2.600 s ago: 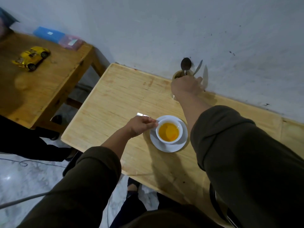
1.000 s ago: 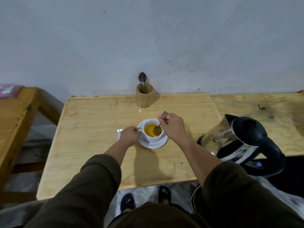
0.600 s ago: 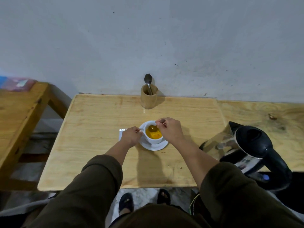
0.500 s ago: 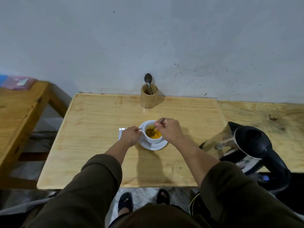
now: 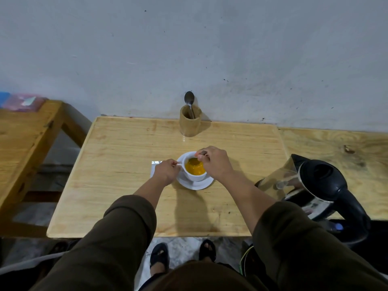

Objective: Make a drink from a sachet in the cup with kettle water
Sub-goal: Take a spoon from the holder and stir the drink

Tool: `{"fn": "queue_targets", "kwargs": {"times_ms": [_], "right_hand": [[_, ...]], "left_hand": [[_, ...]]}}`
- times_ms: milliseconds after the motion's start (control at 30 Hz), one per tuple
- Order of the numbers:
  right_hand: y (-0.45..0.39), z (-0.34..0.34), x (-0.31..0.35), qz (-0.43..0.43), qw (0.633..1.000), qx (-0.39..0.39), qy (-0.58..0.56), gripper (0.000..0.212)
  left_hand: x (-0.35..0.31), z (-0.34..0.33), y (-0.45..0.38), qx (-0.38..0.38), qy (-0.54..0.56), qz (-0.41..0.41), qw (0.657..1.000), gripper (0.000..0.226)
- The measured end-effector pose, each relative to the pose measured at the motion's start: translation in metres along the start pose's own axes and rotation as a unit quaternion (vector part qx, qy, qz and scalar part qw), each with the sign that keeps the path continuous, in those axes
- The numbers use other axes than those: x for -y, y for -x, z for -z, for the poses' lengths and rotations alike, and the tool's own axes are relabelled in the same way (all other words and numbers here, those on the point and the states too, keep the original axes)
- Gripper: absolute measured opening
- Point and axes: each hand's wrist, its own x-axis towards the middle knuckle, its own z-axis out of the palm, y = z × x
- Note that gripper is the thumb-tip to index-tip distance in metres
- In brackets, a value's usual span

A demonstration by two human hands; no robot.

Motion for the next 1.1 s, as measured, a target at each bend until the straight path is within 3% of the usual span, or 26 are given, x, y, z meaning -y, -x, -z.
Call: {"fn": "queue_targets", "kwargs": {"times_ms": [167, 400, 667, 800, 1000, 1100], "right_hand": [[-0.0017, -0.002, 0.0024, -0.038, 0.998, 0.029, -0.036, 0.016], [-0.0049, 0.0031, 0.0061, -0.013, 0.999, 0.012, 0.052, 0.021], [0.0005, -0.002, 0.0048, -0.034, 0.999, 0.007, -0.035, 0.018], [-0.004, -0.0007, 0.0017, -0.047, 0.999, 0.022, -0.012, 0.018], [-0.0046, 0.0031, 0.0033, -0.012, 0.999, -0.006, 0.036, 0.022], [-0.0013, -0.0005, 0.0043, 0.002, 1.0, -0.001, 0.008, 0.022]], "left_hand": [[0.0008, 0.0, -0.0006, 0.001, -0.001, 0.001, 1.0, 0.04], [-0.0002, 0.0008, -0.0005, 0.002, 0.007, -0.003, 1.0, 0.039], [0.0007, 0.0014, -0.0001, 0.003, 0.029, -0.002, 1.0, 0.039], [0.0006, 0.0013, 0.0009, 0.0, 0.03, -0.004, 1.0, 0.039], [0.0, 0.0026, 0.0003, 0.009, 0.041, -0.001, 0.999, 0.039], [-0.0001, 0.0032, 0.0006, 0.01, 0.036, -0.001, 0.999, 0.039]]}}
